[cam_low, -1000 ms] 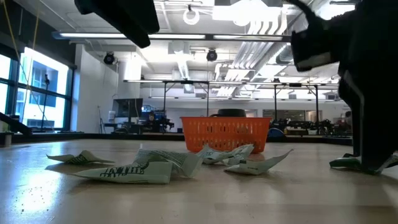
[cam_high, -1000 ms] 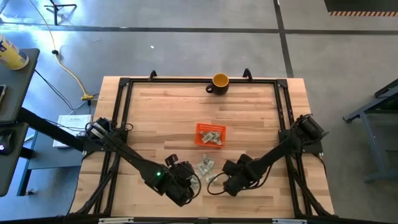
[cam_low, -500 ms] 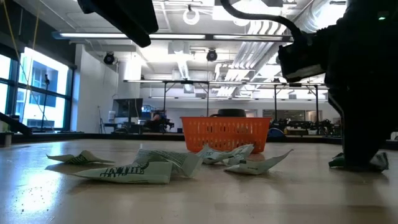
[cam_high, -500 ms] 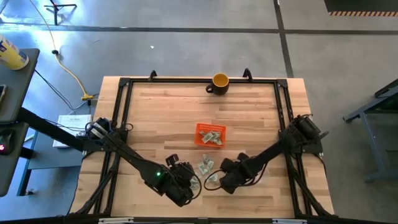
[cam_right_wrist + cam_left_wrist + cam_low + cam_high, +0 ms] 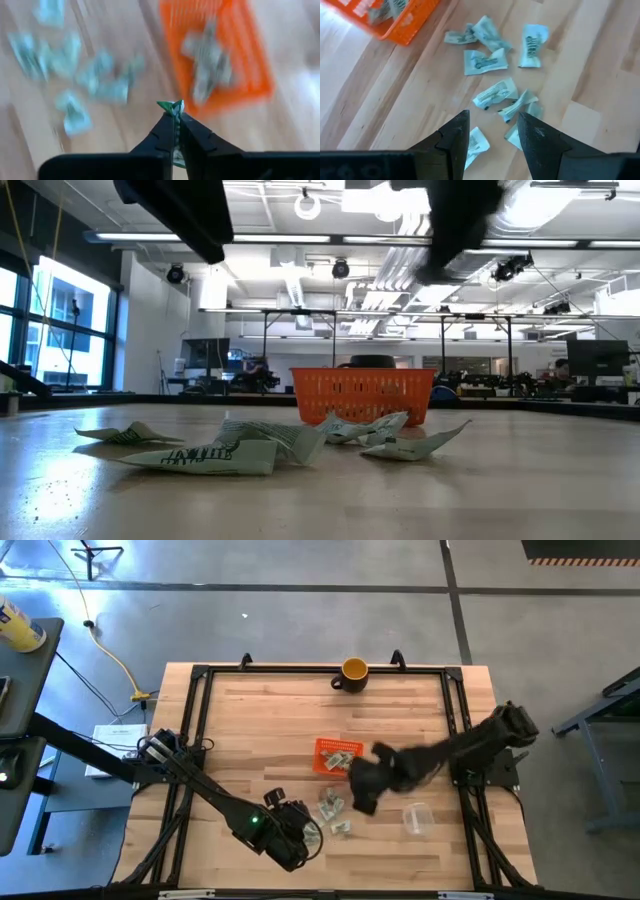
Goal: Pick and place items into bin
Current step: Put the green stevia packet into the orange bin, then put the light green stevia packet into the orange bin
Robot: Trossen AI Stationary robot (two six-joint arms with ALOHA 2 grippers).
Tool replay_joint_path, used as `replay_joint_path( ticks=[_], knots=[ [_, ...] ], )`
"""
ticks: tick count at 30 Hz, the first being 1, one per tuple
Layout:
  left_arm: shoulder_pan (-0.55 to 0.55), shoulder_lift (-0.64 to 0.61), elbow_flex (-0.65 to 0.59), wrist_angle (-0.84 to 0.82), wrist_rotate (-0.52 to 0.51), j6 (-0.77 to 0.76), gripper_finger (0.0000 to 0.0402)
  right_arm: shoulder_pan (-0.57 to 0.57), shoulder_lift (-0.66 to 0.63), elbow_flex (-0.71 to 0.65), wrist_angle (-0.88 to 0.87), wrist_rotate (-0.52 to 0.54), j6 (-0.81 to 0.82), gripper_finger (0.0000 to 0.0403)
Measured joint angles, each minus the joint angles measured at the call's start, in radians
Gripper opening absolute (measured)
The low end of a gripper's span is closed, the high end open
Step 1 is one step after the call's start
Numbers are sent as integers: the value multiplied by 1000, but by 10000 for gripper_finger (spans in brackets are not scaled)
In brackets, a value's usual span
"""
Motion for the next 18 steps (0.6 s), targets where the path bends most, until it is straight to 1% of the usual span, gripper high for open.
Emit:
replay_joint_path(
  ticks=[4,6,8,11,13,15,18],
  knots=[
    [8,-3,0,-23,-15,-46,199,-138,24,-15,131,-196,-224,55],
    [8,-16,-1,-23,-34,-46,199,-170,43,-16,161,-222,-325,77],
    [7,-38,-1,-32,-34,-45,199,-186,48,-15,176,-202,-409,101],
    [6,-69,-5,-49,-28,-43,199,-205,55,-15,173,-138,-526,143],
    [6,-100,-35,-47,-19,-37,198,-212,51,-15,169,-87,-579,172],
    [13,-135,-84,-33,8,-44,194,-212,37,-15,149,-48,-620,199],
    [22,-183,-205,53,80,-64,181,-192,1,-15,109,-48,-654,230]
  ],
)
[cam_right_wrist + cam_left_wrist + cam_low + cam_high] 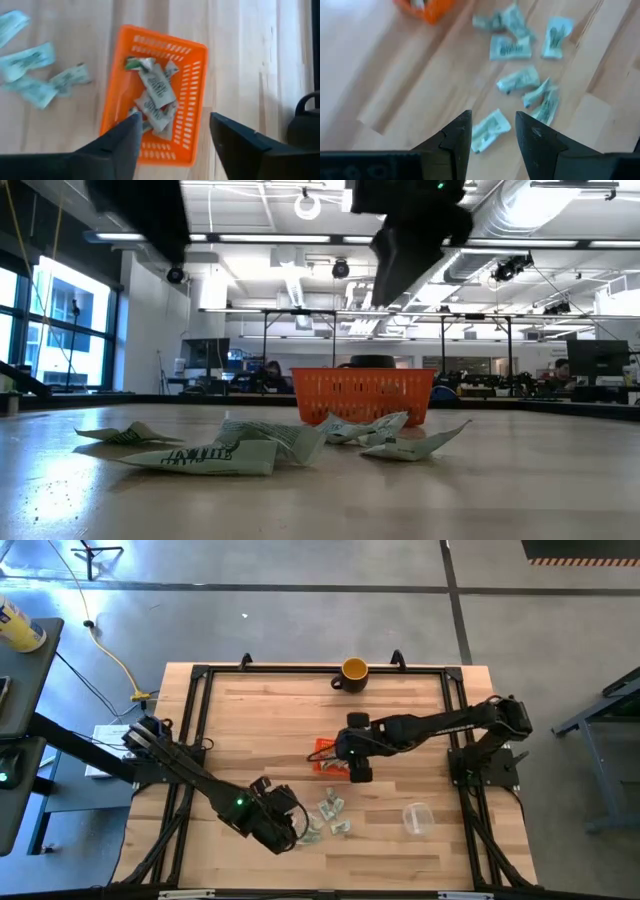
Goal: Pick and place items into bin
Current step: Put the light green stevia packet into the orange bin
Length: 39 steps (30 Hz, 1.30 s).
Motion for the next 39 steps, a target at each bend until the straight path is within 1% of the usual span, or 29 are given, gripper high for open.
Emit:
replay_joint_path(
  ticks=[3,5,7,9,11,14,18,20,21,26,27,28,31,33,36,39],
  knots=[
    [-1,-40,-155,222,69,31,164,47,-47,0,-50,21,-10,246],
    [-15,-43,-244,378,88,88,154,87,-80,0,-90,60,-5,249],
    [-34,-40,-311,459,87,159,149,129,-108,0,-139,95,20,249],
    [-45,-30,-350,526,82,213,152,169,-127,0,-197,132,63,249],
    [-43,-30,-370,503,78,254,163,202,-139,0,-249,173,122,249],
    [-28,-30,-376,509,84,337,193,245,-141,-2,-316,223,209,249],
    [-3,-5,-383,487,178,498,235,301,-141,-61,-316,269,262,249],
    [9,11,-385,471,229,539,251,329,-141,-103,-312,276,284,249],
    [13,14,-385,470,235,548,258,341,-141,-124,-309,280,304,249],
    [28,17,-385,474,181,554,281,399,-141,-199,-305,286,386,249],
    [31,17,-385,472,185,566,283,407,-141,-207,-301,287,401,249],
    [37,17,-385,472,201,580,284,414,-141,-212,-301,286,416,249],
    [70,37,-385,486,293,638,280,417,-141,-211,-304,283,450,249],
    [92,51,-385,487,319,674,270,412,-141,-211,-306,281,458,249],
    [134,74,-380,529,347,716,245,407,-141,-210,-308,272,471,249],
    [171,79,-381,539,369,732,208,406,-142,-210,-336,278,505,249]
  ],
)
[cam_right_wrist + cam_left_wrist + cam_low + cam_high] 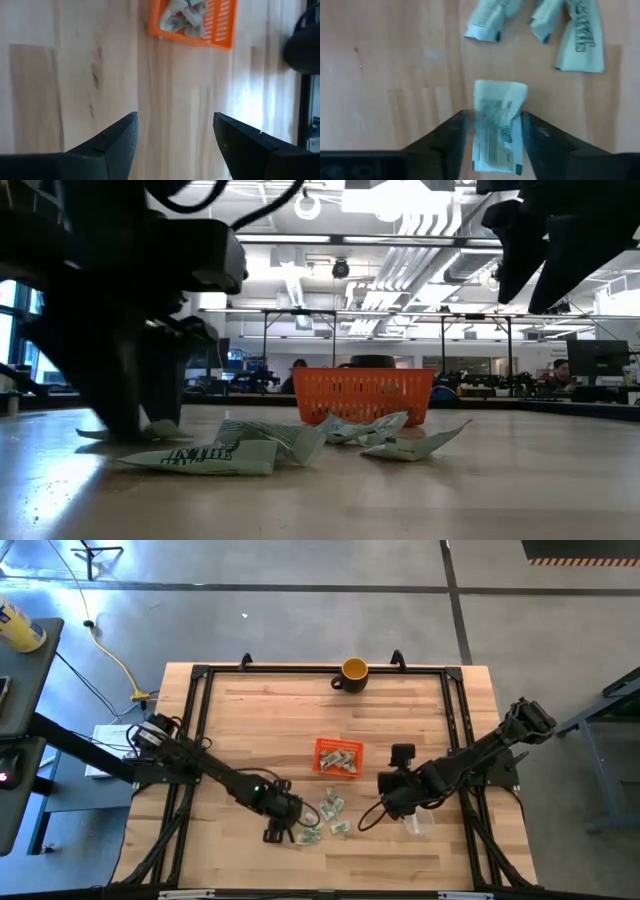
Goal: Pick and place items into bin
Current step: Put the light green stevia packet into the orange bin
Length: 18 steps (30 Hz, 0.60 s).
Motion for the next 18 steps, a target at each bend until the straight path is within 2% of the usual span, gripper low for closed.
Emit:
replay_joint_path(
  ticks=[6,9,11,14,16,18],
  knots=[
    [39,1,0,-3,4,2,90,35,-54,0,-100,103,121,248],
    [39,3,14,-27,12,-9,26,47,-117,0,-172,172,247,236],
    [39,4,46,-84,9,-39,22,47,-168,0,-240,242,362,225],
    [39,3,122,-181,-87,-33,47,47,-250,0,-340,318,514,206],
    [48,-11,197,-225,-157,30,55,40,-301,0,-372,346,551,196],
    [73,-17,270,-267,-199,110,48,29,-350,0,-382,362,550,186]
  ],
)
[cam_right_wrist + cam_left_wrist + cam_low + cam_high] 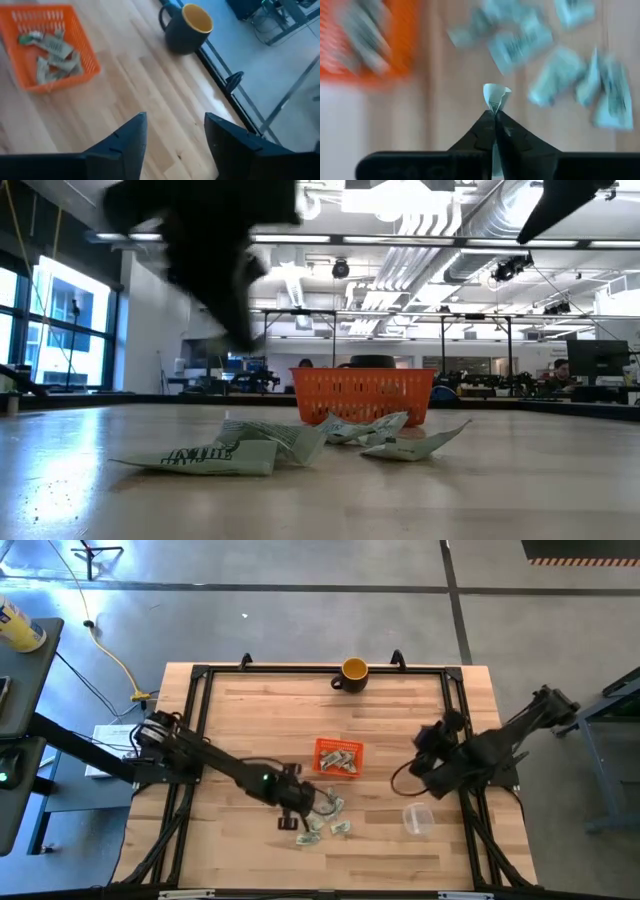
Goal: Pick and place items into bin
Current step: Put the light green stevia packet into the orange bin
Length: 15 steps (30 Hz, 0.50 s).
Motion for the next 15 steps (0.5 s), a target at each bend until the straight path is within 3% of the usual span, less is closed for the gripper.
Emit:
replay_joint_path(
  ticks=[3,7,11,15],
  knots=[
    [61,2,80,14,-65,137,21,-27,-53,0,3,8,-10,169],
    [188,10,94,201,-72,315,23,-56,-85,0,5,16,-13,149],
    [309,34,90,268,-73,291,86,-57,-72,0,11,12,-58,141],
    [360,42,91,281,-24,196,166,-56,-38,0,11,-3,-93,149]
  ],
)
